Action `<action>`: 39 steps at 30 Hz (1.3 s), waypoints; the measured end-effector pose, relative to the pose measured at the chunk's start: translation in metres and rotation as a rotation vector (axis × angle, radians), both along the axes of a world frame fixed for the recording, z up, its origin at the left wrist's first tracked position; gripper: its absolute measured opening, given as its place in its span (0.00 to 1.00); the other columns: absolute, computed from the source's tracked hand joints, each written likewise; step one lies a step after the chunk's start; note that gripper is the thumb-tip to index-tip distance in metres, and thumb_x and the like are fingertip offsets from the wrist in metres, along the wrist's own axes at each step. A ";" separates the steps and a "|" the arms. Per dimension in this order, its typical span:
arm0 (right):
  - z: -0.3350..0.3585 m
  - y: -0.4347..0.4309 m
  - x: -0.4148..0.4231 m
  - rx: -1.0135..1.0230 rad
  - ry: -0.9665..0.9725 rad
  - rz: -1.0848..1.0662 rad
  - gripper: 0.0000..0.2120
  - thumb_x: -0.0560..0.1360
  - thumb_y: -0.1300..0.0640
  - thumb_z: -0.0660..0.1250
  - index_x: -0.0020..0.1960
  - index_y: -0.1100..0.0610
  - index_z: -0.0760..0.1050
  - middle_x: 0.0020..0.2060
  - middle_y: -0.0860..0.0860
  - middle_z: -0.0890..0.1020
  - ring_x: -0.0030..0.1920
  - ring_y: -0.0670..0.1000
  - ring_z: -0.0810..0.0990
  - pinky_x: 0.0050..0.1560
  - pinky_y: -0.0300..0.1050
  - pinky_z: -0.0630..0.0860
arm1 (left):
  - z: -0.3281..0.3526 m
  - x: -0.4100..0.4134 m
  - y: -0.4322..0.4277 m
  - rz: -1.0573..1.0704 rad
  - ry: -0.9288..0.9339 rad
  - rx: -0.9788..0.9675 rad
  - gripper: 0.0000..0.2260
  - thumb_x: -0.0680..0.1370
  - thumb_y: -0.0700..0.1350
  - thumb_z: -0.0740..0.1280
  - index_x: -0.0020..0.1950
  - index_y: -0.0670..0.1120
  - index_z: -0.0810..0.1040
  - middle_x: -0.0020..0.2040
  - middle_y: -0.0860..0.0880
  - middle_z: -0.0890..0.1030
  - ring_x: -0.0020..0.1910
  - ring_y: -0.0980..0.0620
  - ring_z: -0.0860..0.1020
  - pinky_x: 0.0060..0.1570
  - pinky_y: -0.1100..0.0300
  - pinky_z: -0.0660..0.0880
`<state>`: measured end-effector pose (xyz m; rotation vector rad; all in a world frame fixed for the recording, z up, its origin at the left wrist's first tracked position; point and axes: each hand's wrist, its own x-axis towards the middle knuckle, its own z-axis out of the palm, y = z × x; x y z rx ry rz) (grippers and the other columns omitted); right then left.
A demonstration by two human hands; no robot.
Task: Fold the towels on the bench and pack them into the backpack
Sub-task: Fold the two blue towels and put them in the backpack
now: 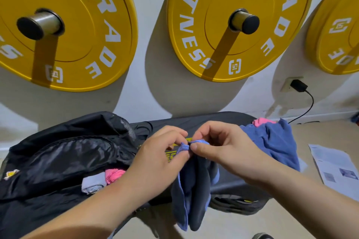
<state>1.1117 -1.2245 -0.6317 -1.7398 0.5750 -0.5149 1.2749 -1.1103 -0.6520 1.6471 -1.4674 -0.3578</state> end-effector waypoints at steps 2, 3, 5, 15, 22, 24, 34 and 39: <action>0.001 -0.002 -0.001 0.029 -0.010 -0.021 0.02 0.75 0.62 0.75 0.45 0.58 0.82 0.37 0.55 0.83 0.38 0.48 0.77 0.40 0.43 0.73 | -0.001 0.000 -0.001 0.031 0.128 0.058 0.06 0.76 0.41 0.73 0.43 0.52 0.80 0.47 0.57 0.84 0.47 0.61 0.82 0.48 0.65 0.77; 0.001 -0.004 -0.001 0.032 0.000 -0.044 0.03 0.75 0.62 0.75 0.44 0.58 0.82 0.38 0.57 0.84 0.38 0.48 0.78 0.41 0.44 0.74 | 0.000 0.001 -0.002 0.041 0.153 0.072 0.06 0.77 0.41 0.72 0.43 0.51 0.79 0.42 0.55 0.84 0.42 0.60 0.82 0.44 0.64 0.77; -0.003 -0.010 -0.003 -0.016 0.059 -0.093 0.05 0.73 0.61 0.77 0.42 0.58 0.82 0.37 0.58 0.85 0.37 0.48 0.78 0.40 0.45 0.75 | -0.001 0.004 -0.003 0.062 0.173 0.063 0.06 0.77 0.40 0.72 0.43 0.49 0.78 0.38 0.50 0.82 0.37 0.52 0.80 0.39 0.57 0.76; -0.023 -0.043 -0.030 -0.126 0.511 -0.092 0.12 0.77 0.50 0.72 0.40 0.56 0.79 0.29 0.44 0.75 0.33 0.44 0.72 0.38 0.41 0.72 | -0.003 0.055 -0.009 0.395 0.245 -0.027 0.08 0.78 0.40 0.71 0.42 0.43 0.74 0.33 0.44 0.77 0.31 0.55 0.71 0.34 0.60 0.69; -0.012 -0.042 -0.023 0.307 0.009 -0.299 0.15 0.82 0.54 0.65 0.37 0.56 0.71 0.31 0.51 0.73 0.33 0.47 0.71 0.32 0.36 0.72 | -0.019 0.073 -0.006 0.432 0.197 0.163 0.08 0.77 0.41 0.71 0.40 0.44 0.76 0.33 0.46 0.77 0.32 0.53 0.72 0.34 0.62 0.69; -0.011 -0.043 -0.020 0.263 0.011 -0.410 0.18 0.81 0.51 0.67 0.38 0.61 0.73 0.31 0.51 0.75 0.32 0.47 0.71 0.32 0.37 0.69 | -0.020 0.071 -0.006 0.458 0.180 0.196 0.06 0.77 0.41 0.71 0.41 0.44 0.78 0.37 0.46 0.81 0.36 0.50 0.76 0.35 0.63 0.70; -0.013 -0.016 -0.003 -0.067 0.127 -0.344 0.26 0.80 0.45 0.64 0.37 0.67 0.66 0.33 0.55 0.61 0.36 0.50 0.60 0.39 0.47 0.59 | -0.012 0.029 -0.012 0.340 0.478 0.158 0.09 0.78 0.46 0.72 0.41 0.43 0.84 0.36 0.42 0.85 0.34 0.53 0.77 0.41 0.56 0.74; -0.014 0.007 0.013 0.138 0.068 -0.221 0.11 0.77 0.52 0.71 0.46 0.60 0.85 0.39 0.59 0.87 0.37 0.50 0.78 0.40 0.50 0.77 | -0.010 -0.009 -0.017 0.104 0.299 0.196 0.12 0.82 0.47 0.65 0.43 0.45 0.82 0.35 0.48 0.80 0.36 0.58 0.73 0.38 0.55 0.73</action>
